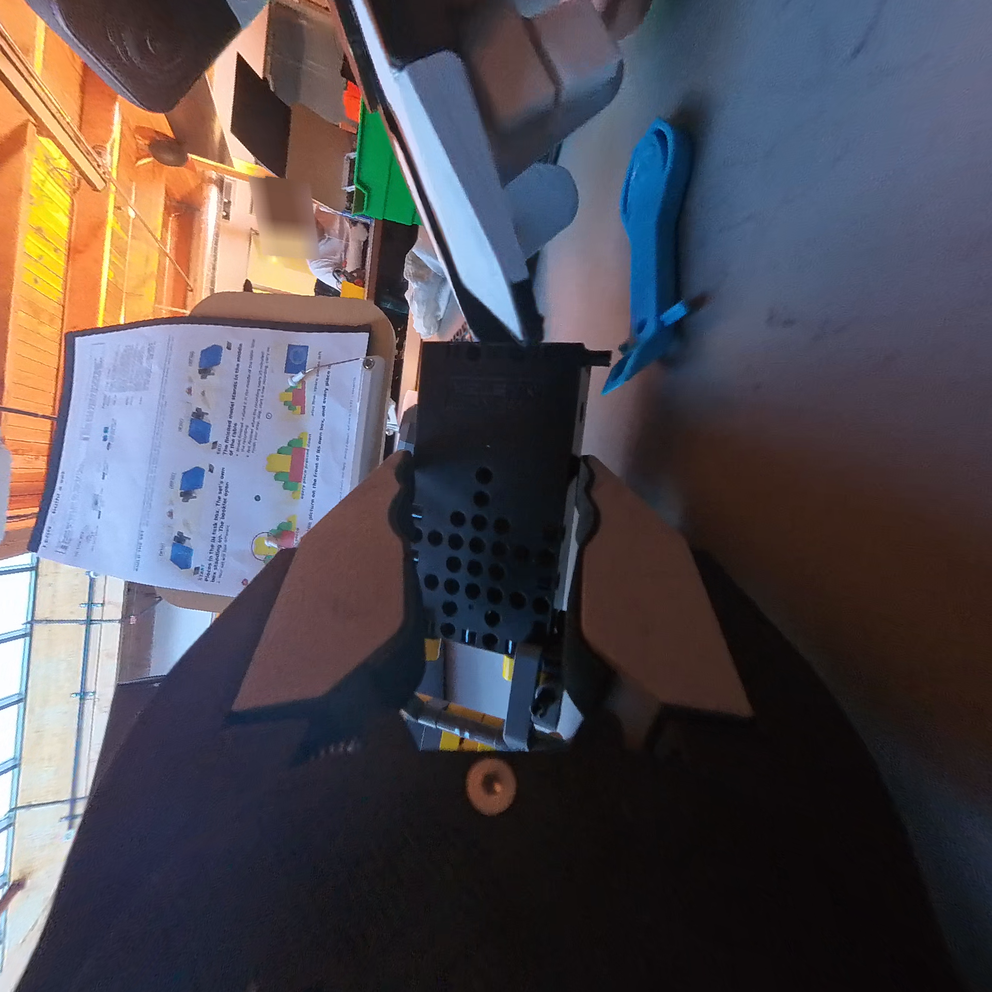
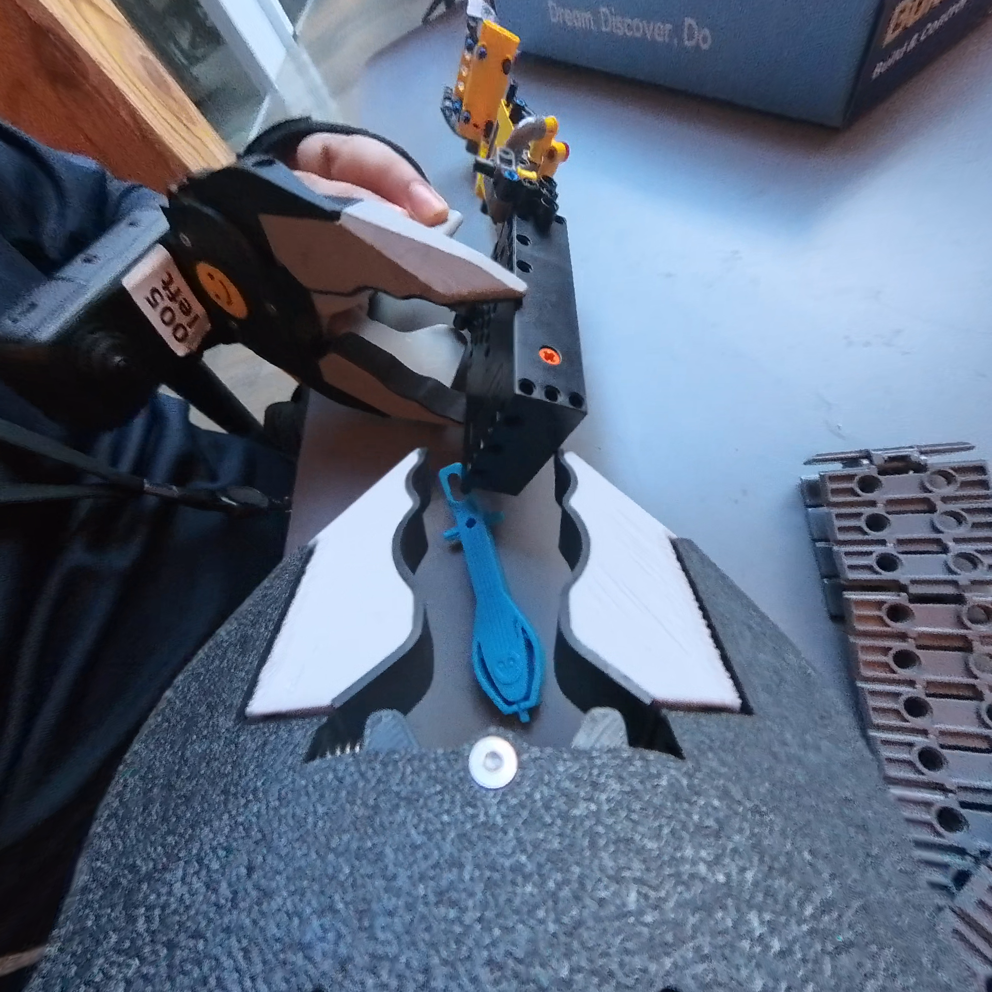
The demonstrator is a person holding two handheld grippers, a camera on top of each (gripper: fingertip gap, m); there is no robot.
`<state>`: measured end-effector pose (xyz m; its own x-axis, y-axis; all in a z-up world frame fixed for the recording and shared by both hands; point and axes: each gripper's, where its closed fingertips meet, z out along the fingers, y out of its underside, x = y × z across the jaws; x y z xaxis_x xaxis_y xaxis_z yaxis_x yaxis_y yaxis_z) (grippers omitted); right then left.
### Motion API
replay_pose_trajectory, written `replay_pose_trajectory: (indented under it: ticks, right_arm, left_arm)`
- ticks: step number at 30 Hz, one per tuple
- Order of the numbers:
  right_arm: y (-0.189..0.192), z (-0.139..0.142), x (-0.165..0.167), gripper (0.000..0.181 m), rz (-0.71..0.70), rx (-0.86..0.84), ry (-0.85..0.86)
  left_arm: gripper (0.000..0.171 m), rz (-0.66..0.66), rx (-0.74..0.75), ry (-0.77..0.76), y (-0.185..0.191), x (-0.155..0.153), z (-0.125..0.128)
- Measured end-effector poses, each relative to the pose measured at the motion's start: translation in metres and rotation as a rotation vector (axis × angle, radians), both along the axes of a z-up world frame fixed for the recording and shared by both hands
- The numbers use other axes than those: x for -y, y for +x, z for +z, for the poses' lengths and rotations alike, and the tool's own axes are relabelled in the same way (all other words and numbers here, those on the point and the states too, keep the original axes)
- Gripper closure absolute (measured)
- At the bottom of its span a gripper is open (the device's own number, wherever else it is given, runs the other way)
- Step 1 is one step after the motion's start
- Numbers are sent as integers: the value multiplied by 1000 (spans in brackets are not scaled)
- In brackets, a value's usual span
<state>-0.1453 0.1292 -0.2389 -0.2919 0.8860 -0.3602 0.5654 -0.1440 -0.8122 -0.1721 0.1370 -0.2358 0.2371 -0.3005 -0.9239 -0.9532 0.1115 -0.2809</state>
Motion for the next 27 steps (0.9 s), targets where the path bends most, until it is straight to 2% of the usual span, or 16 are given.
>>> replay_pose_trajectory:
  ticks: [5, 16, 27]
  right_arm:
    - [-2, 3, -6, 155, -35, -20, -1]
    - [0, 7, -8, 158, -20, -24, -105]
    - [1, 6, -6, 160, -17, -15, -118]
  left_arm:
    - [112, 8, 18, 14, 0, -1, 4]
    - [112, 6, 58, 17, 1, -2, 6]
    - [109, -6, 42, 49, 1, -6, 4]
